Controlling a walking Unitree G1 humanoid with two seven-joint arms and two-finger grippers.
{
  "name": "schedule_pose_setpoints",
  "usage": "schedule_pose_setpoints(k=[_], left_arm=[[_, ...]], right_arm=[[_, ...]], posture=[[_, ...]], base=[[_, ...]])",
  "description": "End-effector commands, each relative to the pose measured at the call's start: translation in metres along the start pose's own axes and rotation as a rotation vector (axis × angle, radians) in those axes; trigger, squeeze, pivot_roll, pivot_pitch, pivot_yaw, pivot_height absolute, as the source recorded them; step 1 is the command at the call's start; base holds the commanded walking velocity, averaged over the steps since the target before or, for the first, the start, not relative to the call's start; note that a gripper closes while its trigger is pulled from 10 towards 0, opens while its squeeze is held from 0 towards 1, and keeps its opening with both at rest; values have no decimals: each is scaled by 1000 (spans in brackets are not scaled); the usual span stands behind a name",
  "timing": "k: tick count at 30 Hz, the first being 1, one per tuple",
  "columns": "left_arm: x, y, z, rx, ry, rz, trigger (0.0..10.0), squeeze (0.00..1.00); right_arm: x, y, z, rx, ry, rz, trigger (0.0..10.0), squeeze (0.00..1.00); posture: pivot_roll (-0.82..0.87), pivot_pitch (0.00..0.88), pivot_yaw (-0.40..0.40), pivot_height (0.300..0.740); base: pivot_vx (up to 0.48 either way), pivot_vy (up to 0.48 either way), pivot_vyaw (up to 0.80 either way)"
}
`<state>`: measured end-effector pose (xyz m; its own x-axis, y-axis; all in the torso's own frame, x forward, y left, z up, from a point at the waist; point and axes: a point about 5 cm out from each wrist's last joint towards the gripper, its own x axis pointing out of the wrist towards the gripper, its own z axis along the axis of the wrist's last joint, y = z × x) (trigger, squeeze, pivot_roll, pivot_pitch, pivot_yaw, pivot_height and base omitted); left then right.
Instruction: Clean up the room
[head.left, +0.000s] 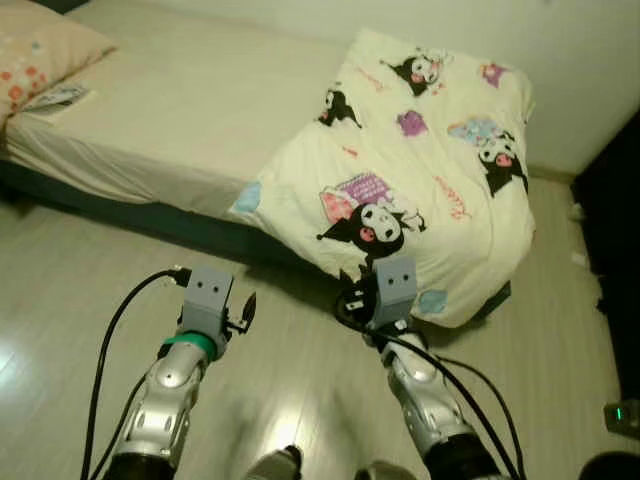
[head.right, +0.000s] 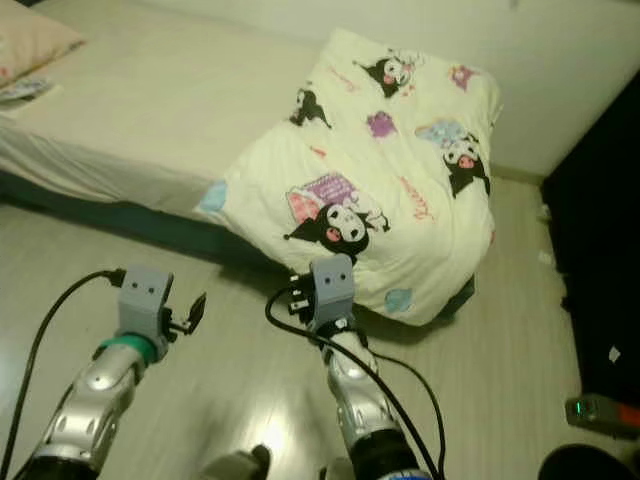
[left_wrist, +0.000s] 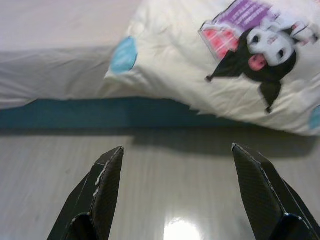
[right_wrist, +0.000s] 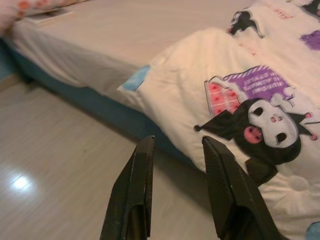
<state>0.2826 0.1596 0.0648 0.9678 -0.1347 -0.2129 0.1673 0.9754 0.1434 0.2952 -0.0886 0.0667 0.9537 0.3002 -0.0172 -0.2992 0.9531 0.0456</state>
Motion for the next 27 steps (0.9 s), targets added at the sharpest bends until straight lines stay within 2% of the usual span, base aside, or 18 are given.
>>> schedule_pose_setpoints(k=[1,27], left_arm=[[-3,2,-9,7,36,2,10000,0],[-3,3,-9,13,34,-1,10000,0]], right_arm=[[-2,3,-4,7,11,3,10000,0],[-3,3,-5,15,10,1,10000,0]], posture=[[-9,44,6,740],[-7,51,11,740]], base=[[0,0,775],[0,0,773]])
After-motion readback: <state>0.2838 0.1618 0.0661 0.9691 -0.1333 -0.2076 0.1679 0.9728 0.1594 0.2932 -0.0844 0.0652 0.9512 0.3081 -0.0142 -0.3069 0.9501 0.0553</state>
